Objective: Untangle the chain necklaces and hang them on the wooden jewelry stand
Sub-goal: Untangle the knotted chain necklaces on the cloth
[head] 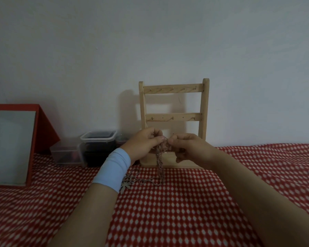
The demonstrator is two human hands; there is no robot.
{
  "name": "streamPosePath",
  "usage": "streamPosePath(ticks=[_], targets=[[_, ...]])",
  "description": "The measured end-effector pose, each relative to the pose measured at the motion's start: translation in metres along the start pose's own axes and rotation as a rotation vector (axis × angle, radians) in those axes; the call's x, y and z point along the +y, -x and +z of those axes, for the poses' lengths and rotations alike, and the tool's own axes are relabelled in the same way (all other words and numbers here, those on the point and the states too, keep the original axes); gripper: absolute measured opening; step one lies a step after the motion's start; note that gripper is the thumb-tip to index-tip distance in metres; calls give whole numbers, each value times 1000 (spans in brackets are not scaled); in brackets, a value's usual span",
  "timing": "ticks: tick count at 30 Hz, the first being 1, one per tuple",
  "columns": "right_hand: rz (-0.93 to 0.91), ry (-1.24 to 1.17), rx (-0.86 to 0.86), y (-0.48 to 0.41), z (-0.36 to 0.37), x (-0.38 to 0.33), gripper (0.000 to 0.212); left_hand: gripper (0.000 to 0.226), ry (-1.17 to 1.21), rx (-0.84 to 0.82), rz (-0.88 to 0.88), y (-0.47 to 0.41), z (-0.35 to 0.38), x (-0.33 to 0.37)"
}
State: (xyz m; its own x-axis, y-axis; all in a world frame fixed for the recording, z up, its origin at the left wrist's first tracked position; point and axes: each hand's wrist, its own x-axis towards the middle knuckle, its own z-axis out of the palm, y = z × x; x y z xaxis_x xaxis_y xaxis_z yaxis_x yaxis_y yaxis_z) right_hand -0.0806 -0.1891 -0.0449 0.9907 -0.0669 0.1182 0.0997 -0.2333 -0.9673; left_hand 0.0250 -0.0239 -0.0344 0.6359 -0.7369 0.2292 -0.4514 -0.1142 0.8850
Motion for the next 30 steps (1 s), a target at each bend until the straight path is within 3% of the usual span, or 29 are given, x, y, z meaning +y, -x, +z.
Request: streamPosePath(ticks=[7,14,16,18,22,26,30], targets=[[36,26,82,-2,0,5,31,25,376,-32,-57,1,9,4],[186,-129,174,-6,-1,9,25,39,279,42,-70,1,1,-1],[216,-180,155,-7,1,9,24,23,276,-2,-48,2,0,1],[250,-25,133,-7,1,9,24,9,356,-52,-18,5,-3,5],[320,214,4,-4,3,8,20,24,339,-45,5,9,-5,12],[376,433,-66,-2,7,-1,19,18,421,-70,71,11,2,20],[242,510,-34,-2,6,2,13,17,473,-62,100,10,3,24]])
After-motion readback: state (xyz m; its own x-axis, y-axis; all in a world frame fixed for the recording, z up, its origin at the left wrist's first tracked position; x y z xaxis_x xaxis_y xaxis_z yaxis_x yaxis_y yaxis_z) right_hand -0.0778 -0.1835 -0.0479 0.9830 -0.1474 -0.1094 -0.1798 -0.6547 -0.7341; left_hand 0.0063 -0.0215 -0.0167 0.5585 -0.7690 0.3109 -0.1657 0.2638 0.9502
